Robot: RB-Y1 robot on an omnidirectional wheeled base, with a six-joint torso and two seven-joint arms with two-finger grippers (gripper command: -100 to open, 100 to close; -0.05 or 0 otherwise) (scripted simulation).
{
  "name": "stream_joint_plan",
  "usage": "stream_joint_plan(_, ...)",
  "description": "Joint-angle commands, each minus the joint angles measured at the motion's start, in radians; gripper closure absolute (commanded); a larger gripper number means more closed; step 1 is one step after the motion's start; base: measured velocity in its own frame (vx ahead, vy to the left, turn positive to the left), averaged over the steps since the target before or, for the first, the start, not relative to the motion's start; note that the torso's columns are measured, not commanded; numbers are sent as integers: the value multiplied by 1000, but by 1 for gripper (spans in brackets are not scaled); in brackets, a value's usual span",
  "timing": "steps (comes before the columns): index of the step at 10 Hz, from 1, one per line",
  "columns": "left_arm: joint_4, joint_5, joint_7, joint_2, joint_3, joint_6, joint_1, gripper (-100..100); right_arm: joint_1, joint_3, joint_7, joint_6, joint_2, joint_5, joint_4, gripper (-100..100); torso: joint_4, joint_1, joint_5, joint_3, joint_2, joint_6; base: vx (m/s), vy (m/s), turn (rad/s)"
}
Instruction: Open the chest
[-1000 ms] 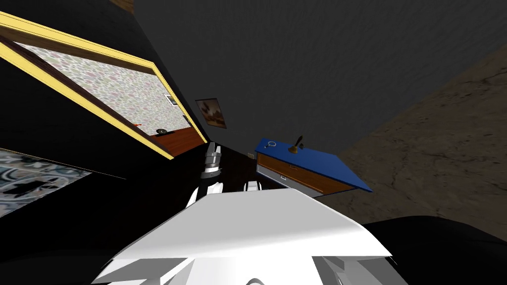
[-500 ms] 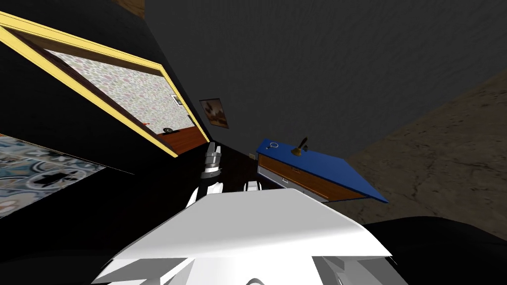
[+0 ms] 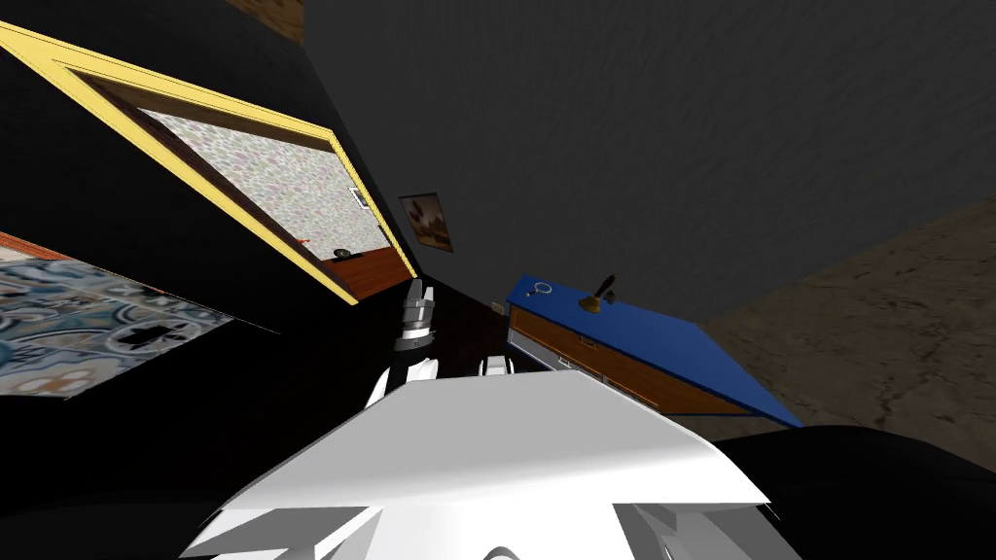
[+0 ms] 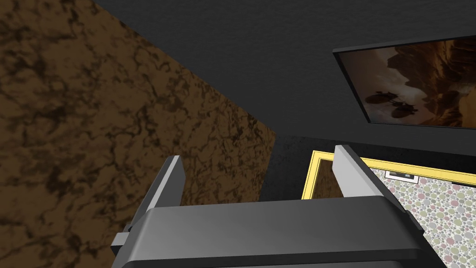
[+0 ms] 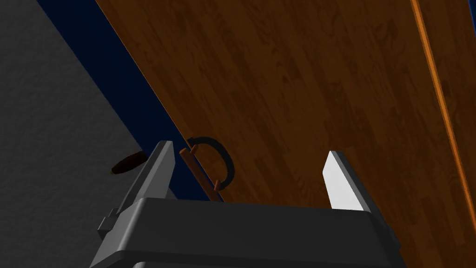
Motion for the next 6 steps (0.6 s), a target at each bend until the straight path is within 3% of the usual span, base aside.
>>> stream_joint_plan(1,0,0,0,0,0,0,0,0,-15,13,-5,74,0,56,72,-100,0,1,0,0,1,0,41,-16,95)
stream_joint_plan(2,0,0,0,0,0,0,0,0,-15,13,-5,81,0,56,73,-100,0,1,0,0,0,0,38,-14,47)
stream_joint_plan(5,0,0,0,0,0,0,0,0,-30,30,2,176,0,139,160,-100,0,0,0,0,0,0,52,-34,103)
stream_joint_plan(6,0,0,0,0,0,0,0,0,-30,30,2,183,0,139,160,-100,0,0,0,-1,-1,0,51,-32,47)
